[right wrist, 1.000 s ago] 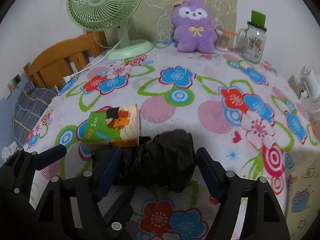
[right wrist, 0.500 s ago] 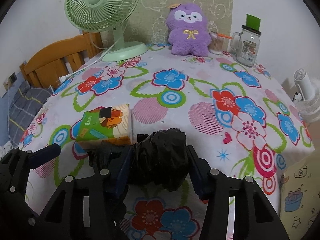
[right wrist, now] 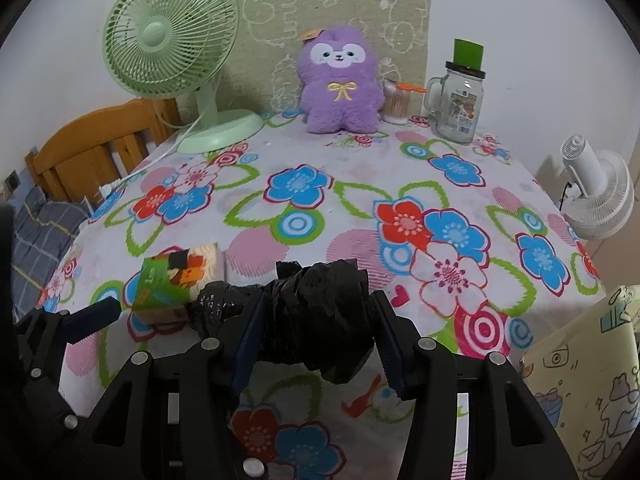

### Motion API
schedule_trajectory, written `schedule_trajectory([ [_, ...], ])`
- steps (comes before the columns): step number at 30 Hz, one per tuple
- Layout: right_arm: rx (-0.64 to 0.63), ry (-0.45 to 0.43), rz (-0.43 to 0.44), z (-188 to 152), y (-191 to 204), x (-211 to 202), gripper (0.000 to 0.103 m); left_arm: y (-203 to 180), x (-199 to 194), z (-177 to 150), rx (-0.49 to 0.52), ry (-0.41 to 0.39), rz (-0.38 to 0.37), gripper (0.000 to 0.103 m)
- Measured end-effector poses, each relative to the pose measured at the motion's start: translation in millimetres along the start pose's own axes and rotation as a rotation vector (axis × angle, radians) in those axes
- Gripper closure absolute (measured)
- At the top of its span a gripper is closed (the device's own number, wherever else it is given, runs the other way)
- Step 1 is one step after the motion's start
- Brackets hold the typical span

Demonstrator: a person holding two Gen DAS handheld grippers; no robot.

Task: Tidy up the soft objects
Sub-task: 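Grasp the green tissue pack with the left gripper while the right gripper grasps the black bundle, then lift the green tissue pack with the left gripper while the right gripper lifts the black bundle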

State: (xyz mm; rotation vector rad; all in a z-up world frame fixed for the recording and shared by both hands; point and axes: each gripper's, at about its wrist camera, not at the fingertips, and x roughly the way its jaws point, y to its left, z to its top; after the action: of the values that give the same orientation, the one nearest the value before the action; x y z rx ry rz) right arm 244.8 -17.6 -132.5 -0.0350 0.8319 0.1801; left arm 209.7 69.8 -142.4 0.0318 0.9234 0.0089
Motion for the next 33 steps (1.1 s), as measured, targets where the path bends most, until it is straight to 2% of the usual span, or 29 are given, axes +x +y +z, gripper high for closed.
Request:
schedule_trajectory([
  [8,0.037,-0.01,-0.012,6.6,-12.5,4.1,0.048,-2.4,5.2,10.5,-0.022,-0.012,0.032,0.001],
  [15,0.057,-0.015,-0.011,11.8,-19.8,9.5,0.048,-3.6,13.9,19.7,-0.047,-0.009,0.088,0.001],
  [27,0.095,-0.014,-0.027,14.9,-31.8,19.0,0.048,-9.0,25.9,29.3,-0.042,-0.019,0.11,0.005],
  [29,0.093,-0.007,-0.025,14.6,-31.9,21.8,0.048,-10.4,27.4,29.1,-0.031,-0.023,0.117,0.015],
  [33,0.093,-0.001,-0.021,13.7,-30.7,24.0,0.048,-14.0,27.2,27.0,0.0,-0.029,0.124,0.018],
])
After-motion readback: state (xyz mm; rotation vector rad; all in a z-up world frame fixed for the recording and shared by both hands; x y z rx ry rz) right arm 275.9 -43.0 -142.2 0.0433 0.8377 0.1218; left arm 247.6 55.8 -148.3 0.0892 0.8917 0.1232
